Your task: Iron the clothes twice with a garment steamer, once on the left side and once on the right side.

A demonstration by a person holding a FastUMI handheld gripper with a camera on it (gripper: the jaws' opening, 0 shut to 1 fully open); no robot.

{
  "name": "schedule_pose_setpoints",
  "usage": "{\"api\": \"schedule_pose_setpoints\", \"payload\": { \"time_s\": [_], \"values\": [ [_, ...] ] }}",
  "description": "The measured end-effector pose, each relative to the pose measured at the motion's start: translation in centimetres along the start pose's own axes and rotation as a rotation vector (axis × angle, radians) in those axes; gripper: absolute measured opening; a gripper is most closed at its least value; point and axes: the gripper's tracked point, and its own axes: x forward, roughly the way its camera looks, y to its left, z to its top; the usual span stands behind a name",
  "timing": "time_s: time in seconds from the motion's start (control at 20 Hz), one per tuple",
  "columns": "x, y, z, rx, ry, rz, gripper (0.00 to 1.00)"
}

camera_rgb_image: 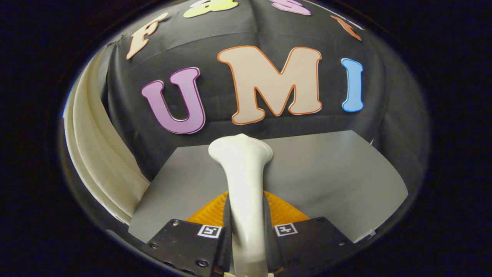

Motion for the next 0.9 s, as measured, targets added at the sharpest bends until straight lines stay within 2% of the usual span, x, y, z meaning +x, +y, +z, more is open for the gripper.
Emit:
{"api": "schedule_pose_setpoints", "payload": {
  "time_s": [0.2, 0.4, 0.7, 0.9],
  "values": [
    [-2.8, 0.0, 0.1, 0.023, -0.078, -0.006, 0.33],
    [-6.7, 1.4, -1.2, -0.054, -0.149, 0.011, 0.32],
    [-14.7, 7.6, -3.5, -0.062, -0.273, 0.078, 0.31],
    [-18.3, 12.8, -4.4, -0.106, -0.310, 0.137, 0.31]
  ]
}}
